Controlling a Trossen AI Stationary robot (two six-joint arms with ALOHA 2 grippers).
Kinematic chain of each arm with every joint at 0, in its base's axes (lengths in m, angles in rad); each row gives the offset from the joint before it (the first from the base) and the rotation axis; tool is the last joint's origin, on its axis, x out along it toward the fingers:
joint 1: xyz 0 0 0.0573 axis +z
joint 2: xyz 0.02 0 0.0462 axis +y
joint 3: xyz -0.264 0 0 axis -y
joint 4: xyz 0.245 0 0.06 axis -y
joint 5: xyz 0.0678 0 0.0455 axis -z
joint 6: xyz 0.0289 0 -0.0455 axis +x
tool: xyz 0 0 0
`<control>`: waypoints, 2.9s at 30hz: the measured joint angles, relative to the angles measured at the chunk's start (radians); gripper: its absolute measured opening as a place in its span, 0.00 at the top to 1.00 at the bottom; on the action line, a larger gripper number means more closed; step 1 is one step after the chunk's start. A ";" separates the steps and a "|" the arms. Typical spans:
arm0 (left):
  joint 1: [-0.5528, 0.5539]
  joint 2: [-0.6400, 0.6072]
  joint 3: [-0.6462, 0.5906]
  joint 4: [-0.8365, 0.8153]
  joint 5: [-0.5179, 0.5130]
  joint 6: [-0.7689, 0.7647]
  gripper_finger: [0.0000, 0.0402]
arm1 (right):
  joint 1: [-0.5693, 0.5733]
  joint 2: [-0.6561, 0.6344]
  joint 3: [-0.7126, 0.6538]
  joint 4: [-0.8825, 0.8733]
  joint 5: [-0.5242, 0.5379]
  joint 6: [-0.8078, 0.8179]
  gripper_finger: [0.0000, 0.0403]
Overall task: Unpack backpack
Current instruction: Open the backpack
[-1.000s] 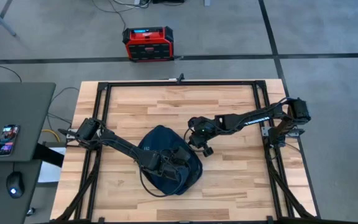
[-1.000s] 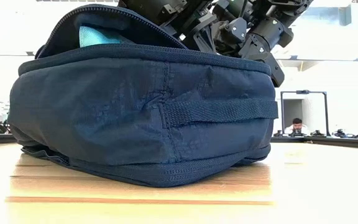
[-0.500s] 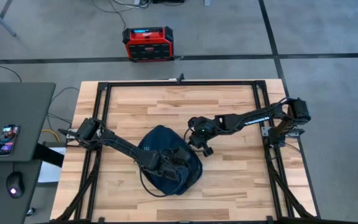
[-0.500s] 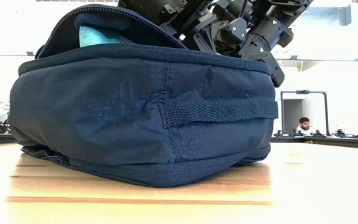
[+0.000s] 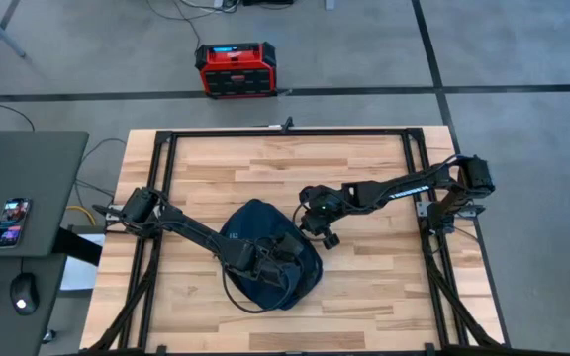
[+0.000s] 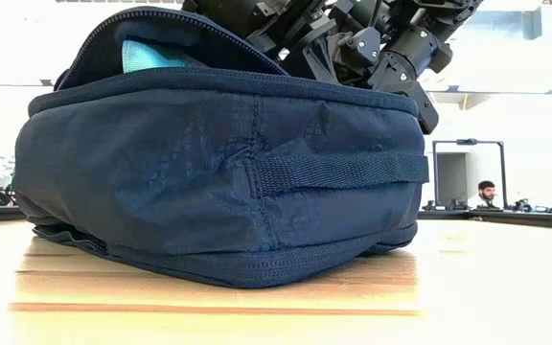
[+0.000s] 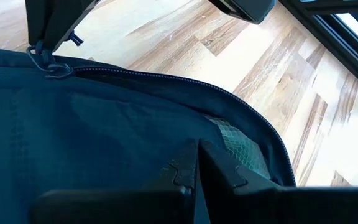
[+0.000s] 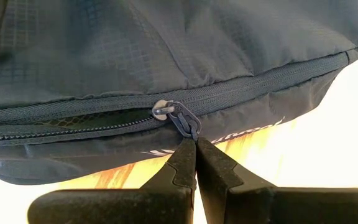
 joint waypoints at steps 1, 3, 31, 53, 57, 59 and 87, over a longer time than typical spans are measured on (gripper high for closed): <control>0.000 0.000 0.000 0.000 0.000 -0.003 1.00 | 0.000 0.000 0.000 0.000 0.000 0.000 1.00; 0.001 0.000 0.000 0.000 0.000 -0.013 0.97 | 0.000 0.000 0.000 0.000 0.000 0.000 1.00; -0.147 -0.002 0.283 -0.299 0.072 0.348 0.72 | 0.000 0.000 0.000 0.006 0.000 0.045 1.00; -0.129 0.086 0.280 -0.499 0.253 0.271 0.68 | -0.014 0.000 0.000 0.012 0.001 0.061 1.00; -0.115 0.106 0.281 -0.513 0.261 0.235 0.67 | -0.014 0.000 0.000 0.011 0.001 0.066 1.00; -0.114 0.114 0.281 -0.541 0.231 0.199 0.67 | -0.013 0.000 0.000 0.013 0.001 0.078 1.00; -0.303 0.119 0.328 -0.474 -0.146 0.077 1.00 | -0.014 -0.001 0.071 0.060 0.016 -0.011 1.00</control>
